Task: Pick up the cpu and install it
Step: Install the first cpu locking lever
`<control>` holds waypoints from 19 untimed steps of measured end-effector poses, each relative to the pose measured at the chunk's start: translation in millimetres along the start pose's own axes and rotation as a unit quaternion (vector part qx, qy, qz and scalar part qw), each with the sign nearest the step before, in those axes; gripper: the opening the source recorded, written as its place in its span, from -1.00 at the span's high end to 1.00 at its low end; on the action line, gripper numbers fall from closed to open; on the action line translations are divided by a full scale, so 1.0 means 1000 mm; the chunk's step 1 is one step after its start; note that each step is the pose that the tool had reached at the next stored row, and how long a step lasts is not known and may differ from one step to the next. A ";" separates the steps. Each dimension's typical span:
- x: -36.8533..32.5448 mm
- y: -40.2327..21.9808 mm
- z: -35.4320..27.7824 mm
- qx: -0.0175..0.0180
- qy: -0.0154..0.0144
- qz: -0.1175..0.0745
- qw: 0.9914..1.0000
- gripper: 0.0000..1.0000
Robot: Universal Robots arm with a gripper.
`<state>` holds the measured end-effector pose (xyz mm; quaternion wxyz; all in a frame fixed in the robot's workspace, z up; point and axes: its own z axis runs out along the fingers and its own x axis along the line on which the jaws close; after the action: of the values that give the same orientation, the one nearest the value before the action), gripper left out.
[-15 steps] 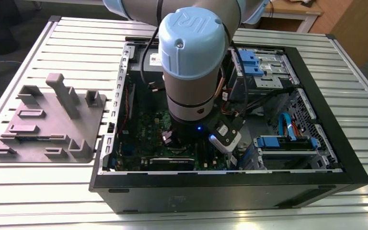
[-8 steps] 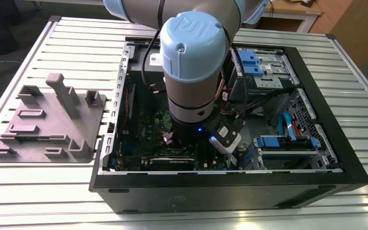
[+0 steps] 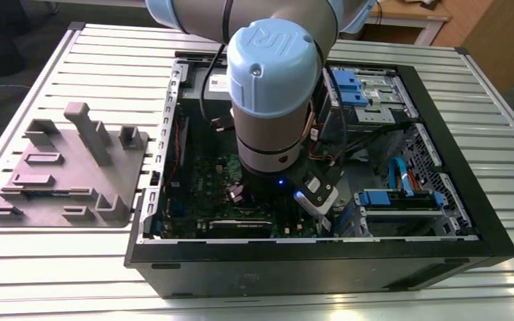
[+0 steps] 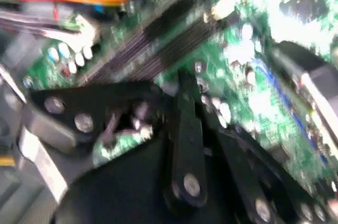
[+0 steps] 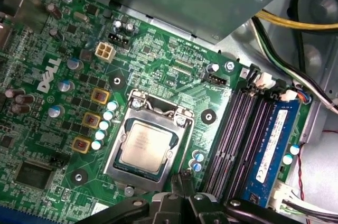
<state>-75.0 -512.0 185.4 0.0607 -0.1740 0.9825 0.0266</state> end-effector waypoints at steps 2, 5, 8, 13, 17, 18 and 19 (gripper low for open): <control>-0.0002 -0.0001 -0.0002 0.000 0.000 0.000 1.000 0.79; -0.0005 -0.0001 -0.0011 0.000 0.000 0.000 1.000 0.79; -0.0013 0.0001 -0.0076 0.000 0.000 0.000 1.000 0.79; -0.0030 0.0005 -0.0211 0.000 0.000 0.000 1.000 0.79; -0.0040 0.0008 -0.0286 0.000 0.000 0.000 1.000 0.79; -0.0040 0.0008 -0.0286 0.000 0.000 0.000 1.000 0.79; -0.0039 0.0008 -0.0285 0.000 0.000 0.000 1.000 0.79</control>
<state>-74.8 -512.0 214.2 0.0607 -0.1741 0.9825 0.0265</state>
